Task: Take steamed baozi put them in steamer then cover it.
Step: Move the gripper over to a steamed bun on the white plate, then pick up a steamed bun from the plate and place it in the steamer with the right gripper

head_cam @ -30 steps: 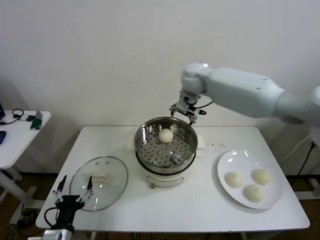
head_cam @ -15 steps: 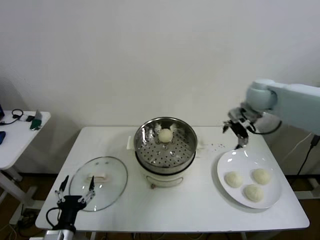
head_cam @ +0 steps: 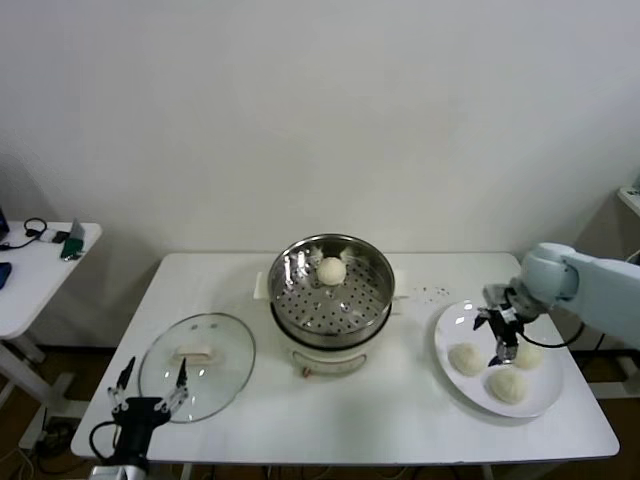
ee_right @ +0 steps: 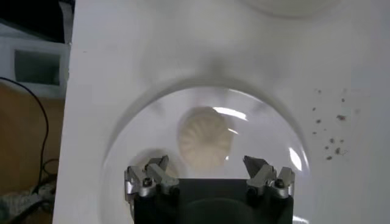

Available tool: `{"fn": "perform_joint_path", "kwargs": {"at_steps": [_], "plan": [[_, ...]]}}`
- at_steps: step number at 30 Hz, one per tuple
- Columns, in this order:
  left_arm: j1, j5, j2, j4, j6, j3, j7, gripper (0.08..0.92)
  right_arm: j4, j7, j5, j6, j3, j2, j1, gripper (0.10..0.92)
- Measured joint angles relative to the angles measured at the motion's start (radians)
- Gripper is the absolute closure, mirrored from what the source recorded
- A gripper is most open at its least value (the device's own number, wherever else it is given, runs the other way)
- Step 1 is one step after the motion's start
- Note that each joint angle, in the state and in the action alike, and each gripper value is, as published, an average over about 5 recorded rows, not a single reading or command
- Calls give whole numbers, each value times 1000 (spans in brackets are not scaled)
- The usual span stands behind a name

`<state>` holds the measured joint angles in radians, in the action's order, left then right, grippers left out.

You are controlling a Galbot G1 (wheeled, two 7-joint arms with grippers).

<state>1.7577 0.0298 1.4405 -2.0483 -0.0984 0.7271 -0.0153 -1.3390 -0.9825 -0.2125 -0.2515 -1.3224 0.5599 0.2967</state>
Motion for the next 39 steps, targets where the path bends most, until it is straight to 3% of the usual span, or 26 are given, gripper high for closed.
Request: {"fn": "perform_joint_path", "kwargs": {"at_steps": [17,28,39], "plan": [[4,-11,5,9,-1,4,-3,177,128,1,38,-3,158,83,-174,205],[6,-13,6,9,-1,4,-6,177,146,-15,31,-1,178,84,-184,310],[8,-13,6,0,0,0,-7,177,122,-15,-85,-18,80,66,-37,313]]}}
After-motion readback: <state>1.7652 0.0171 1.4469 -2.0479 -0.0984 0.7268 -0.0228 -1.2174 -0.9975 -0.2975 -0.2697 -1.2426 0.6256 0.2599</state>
